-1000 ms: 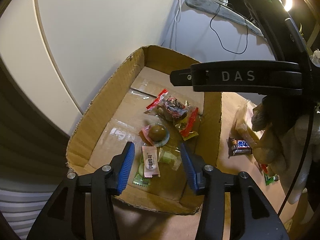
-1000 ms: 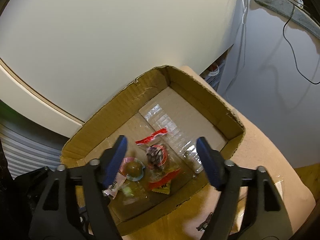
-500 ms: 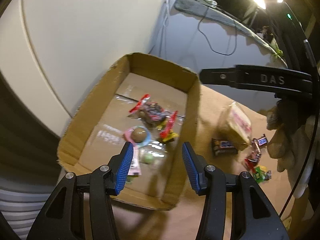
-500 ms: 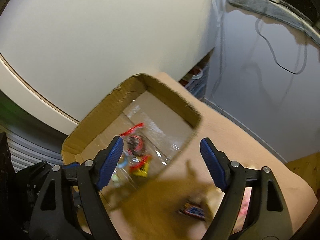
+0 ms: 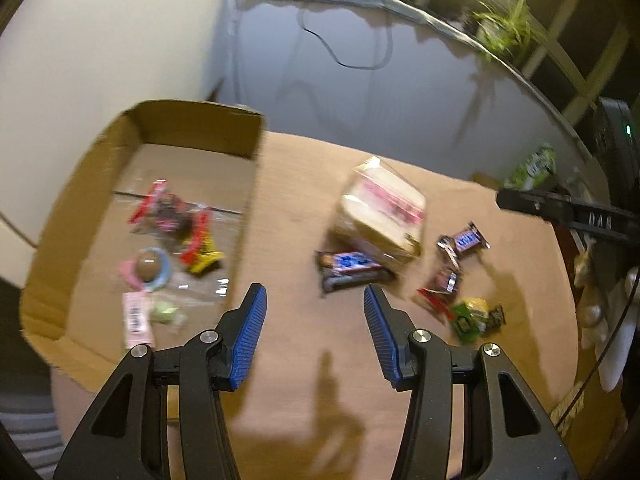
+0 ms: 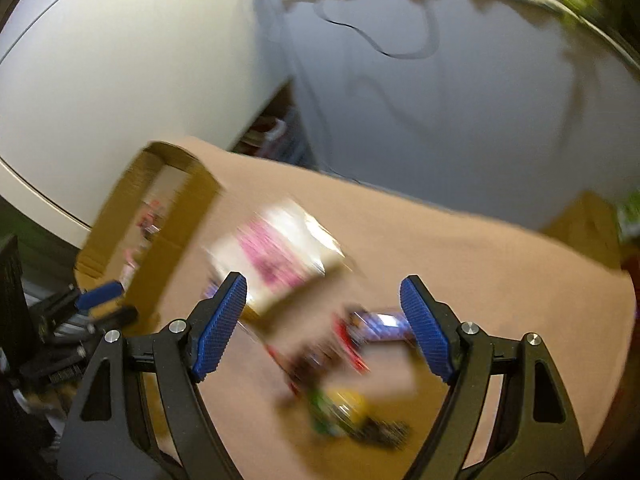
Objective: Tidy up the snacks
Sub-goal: 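Move both open tools back over the remaining snacks, then grasp the black wrapped candy with the right tool while the left tool grasps a red-wrapped chocolate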
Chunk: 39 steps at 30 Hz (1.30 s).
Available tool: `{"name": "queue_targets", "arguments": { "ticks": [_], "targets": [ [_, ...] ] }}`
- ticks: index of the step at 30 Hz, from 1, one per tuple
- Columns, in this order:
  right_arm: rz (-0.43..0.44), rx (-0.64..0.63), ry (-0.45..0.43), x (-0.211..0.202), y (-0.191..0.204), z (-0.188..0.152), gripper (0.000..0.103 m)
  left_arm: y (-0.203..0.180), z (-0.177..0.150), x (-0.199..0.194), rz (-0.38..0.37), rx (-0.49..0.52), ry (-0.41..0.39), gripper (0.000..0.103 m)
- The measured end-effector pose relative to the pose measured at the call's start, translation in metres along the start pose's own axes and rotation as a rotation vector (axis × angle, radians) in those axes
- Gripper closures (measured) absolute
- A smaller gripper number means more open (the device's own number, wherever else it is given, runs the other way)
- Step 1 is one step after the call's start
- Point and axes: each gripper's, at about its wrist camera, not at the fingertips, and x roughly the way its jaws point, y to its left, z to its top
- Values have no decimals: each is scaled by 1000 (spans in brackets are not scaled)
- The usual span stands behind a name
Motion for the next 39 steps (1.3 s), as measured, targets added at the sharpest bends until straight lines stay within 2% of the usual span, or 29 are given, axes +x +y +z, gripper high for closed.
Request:
{"name": "queue_targets", "arguments": {
  "ticks": [7,11,13,16,20,25,39],
  "targets": [
    [-48,101,39,-12,-54,-63,21,-42,-6,17,-68,78,55,54],
    [-39,73,72,-5,-54,-92,21,-67,-7,26,-101,142,83,54],
    [-38,29,87,0,-46,-103,27,-79,-6,32,-123,168,98,56],
    [-16,-36,116,4,-41,-112,36,-92,-5,41,-146,195,115,62],
    [-31,-95,139,12,-36,-118,36,-108,-1,54,-156,216,136,62],
    [-43,-56,178,26,-41,-117,36,-120,5,66,-150,247,147,62],
    [-87,-42,175,47,-29,-134,37,-133,8,107,-81,322,193,62]
  ]
}}
